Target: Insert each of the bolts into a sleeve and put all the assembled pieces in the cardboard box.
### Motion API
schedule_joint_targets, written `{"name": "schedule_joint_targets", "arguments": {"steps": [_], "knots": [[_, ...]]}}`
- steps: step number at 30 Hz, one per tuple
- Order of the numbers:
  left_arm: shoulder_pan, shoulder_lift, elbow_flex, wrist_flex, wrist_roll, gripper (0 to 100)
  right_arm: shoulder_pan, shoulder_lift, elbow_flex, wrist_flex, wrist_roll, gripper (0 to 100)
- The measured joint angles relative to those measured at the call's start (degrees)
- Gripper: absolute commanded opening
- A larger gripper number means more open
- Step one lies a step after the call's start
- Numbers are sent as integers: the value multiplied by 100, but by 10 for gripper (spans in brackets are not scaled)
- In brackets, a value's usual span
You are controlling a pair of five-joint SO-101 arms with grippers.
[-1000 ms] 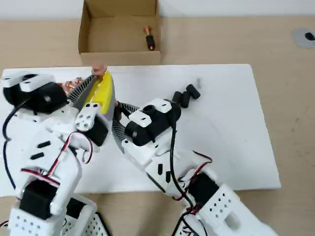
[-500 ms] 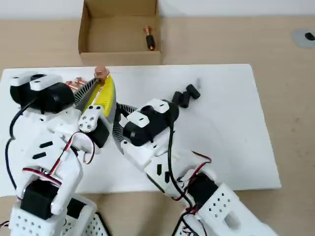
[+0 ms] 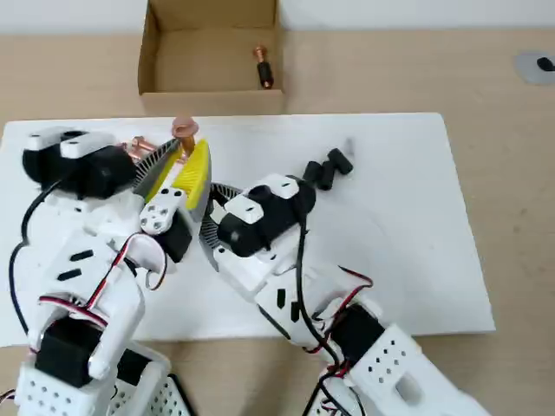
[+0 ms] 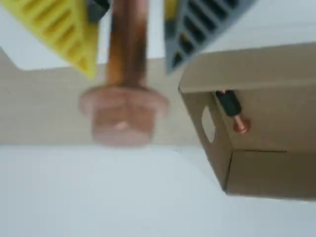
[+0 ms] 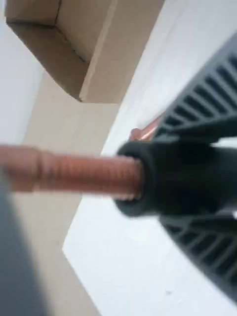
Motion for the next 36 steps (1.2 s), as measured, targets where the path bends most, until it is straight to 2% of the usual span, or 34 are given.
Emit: {"name": "schedule_joint_targets", "arguments": {"steps": [6,16,24,36], "knots": [[0,18,-97,492,0,133,9,0,0,0,0,9],[0,9,-949,1213,0,129,9,0,0,0,0,9],[0,9,-1108,1222,0,129,9,0,0,0,0,9],[0,44,-730,484,0,129,9,0,0,0,0,9]]}}
